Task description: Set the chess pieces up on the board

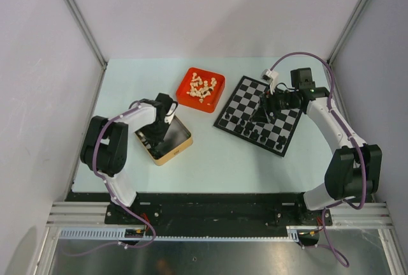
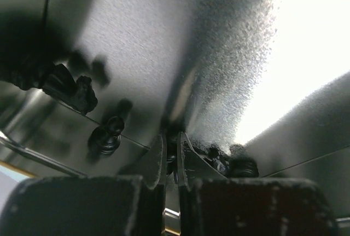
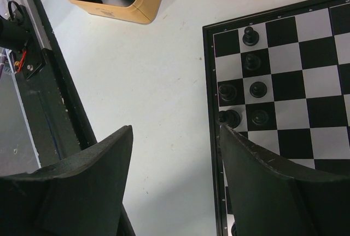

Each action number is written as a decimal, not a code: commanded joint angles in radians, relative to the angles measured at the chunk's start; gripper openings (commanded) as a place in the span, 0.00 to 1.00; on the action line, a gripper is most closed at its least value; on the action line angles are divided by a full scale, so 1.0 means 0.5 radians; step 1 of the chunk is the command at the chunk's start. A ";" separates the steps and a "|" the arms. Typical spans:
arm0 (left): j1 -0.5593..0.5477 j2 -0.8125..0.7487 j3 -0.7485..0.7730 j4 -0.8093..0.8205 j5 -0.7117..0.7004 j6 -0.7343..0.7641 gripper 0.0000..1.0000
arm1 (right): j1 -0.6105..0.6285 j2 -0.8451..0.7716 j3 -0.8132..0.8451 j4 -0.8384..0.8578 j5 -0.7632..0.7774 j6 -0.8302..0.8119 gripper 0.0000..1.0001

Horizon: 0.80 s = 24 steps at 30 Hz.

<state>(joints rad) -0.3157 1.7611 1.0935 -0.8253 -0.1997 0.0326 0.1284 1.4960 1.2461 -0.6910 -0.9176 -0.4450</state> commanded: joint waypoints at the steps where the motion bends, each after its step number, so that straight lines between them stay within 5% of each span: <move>1: -0.004 -0.052 0.163 0.046 0.068 -0.034 0.02 | -0.020 -0.031 0.085 -0.023 -0.039 -0.024 0.69; 14: -0.007 0.070 0.414 0.267 0.430 -0.212 0.05 | -0.027 -0.050 0.063 -0.017 -0.042 -0.021 0.69; 24: -0.007 0.218 0.424 0.267 0.341 -0.286 0.16 | -0.030 -0.053 0.063 -0.008 -0.045 -0.015 0.69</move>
<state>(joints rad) -0.3157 1.8587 1.2804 -0.7040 -0.0219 -0.0879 0.1192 1.4956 1.2461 -0.6918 -0.9176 -0.4454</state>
